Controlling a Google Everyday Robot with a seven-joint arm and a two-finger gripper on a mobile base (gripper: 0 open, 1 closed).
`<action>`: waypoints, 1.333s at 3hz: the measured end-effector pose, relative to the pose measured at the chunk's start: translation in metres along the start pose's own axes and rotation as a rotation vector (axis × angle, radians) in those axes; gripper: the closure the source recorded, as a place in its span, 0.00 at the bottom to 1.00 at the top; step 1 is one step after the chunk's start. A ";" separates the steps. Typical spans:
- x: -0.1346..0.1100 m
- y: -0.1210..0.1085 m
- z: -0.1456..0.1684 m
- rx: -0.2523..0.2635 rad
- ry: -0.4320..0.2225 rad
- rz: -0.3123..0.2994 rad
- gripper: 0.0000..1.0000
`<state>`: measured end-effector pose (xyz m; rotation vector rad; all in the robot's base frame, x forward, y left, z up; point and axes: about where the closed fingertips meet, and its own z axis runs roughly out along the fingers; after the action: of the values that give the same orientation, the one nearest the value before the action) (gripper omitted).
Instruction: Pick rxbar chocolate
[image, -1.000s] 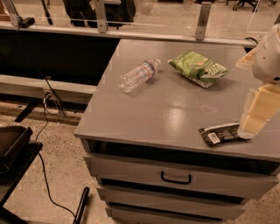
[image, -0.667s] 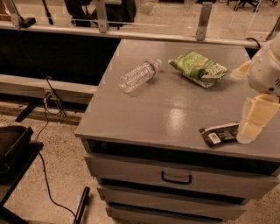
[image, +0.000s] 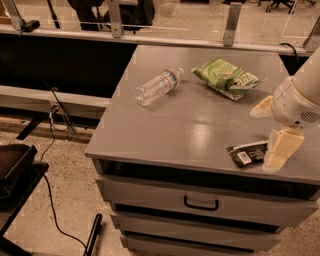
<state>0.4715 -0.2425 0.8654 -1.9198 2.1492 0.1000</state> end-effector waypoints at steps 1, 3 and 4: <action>0.007 0.005 0.021 -0.040 -0.006 -0.015 0.40; 0.014 0.010 0.030 -0.068 -0.006 -0.005 0.78; 0.014 0.010 0.030 -0.068 -0.006 -0.005 0.99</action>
Offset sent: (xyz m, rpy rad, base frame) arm -0.0138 -0.0127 -0.0646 0.0178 0.1049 0.0165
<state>0.4643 -0.2482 0.8323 -1.9596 2.1632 0.1796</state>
